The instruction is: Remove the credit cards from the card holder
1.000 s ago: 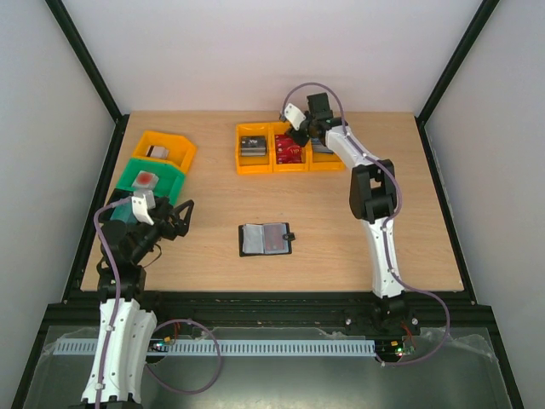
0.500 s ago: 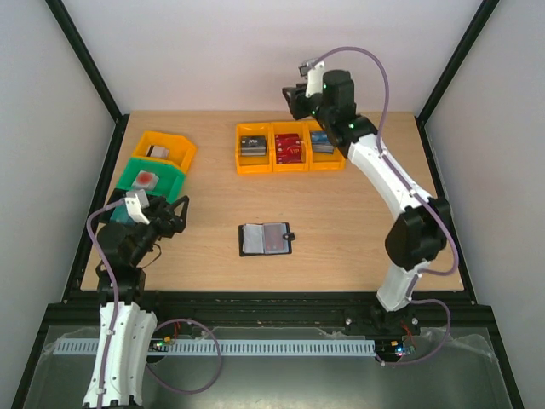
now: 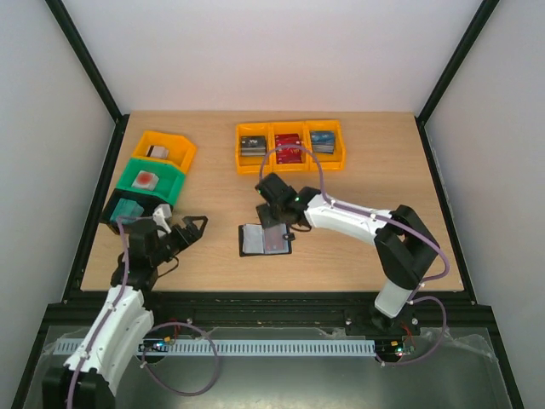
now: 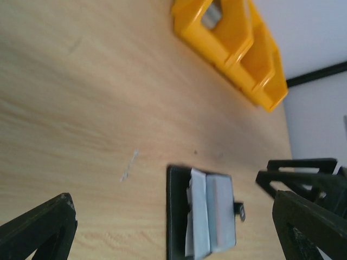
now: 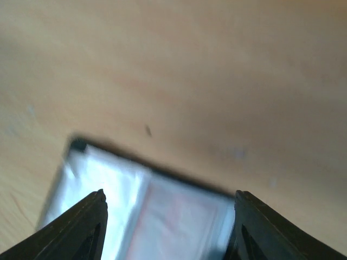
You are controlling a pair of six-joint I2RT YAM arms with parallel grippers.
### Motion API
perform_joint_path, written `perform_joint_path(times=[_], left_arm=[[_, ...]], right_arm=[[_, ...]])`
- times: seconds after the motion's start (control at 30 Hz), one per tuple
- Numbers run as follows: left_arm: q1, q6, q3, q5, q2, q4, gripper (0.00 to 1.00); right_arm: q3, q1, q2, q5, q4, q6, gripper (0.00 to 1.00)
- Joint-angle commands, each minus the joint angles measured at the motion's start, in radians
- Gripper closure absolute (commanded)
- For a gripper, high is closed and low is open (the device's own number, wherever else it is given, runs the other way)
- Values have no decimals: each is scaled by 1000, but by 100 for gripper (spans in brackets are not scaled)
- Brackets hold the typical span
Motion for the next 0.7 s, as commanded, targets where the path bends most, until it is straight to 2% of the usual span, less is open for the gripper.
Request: perform_joint_path(times=[0.0, 0.23, 0.3, 0.37, 0.47, 0.67], left_arm=[[-92, -23, -18, -6, 102, 38, 1], [-216, -70, -44, 3, 301, 185, 1], [-237, -82, -54, -1, 336, 215, 1], [-256, -93, -62, -12, 363, 234, 0], [-278, -107, -69, -31, 400, 262, 1], [-323, -146, -87, -61, 471, 341, 1]], right_arm=[[-150, 24, -57, -10, -94, 69, 36], [-248, 23, -25, -112, -40, 62, 22], [-261, 24, 1, -159, -11, 63, 12], [-278, 23, 19, -209, 34, 73, 7], [-270, 25, 52, -240, 76, 69, 8], [-222, 29, 130, -289, 110, 31, 21]])
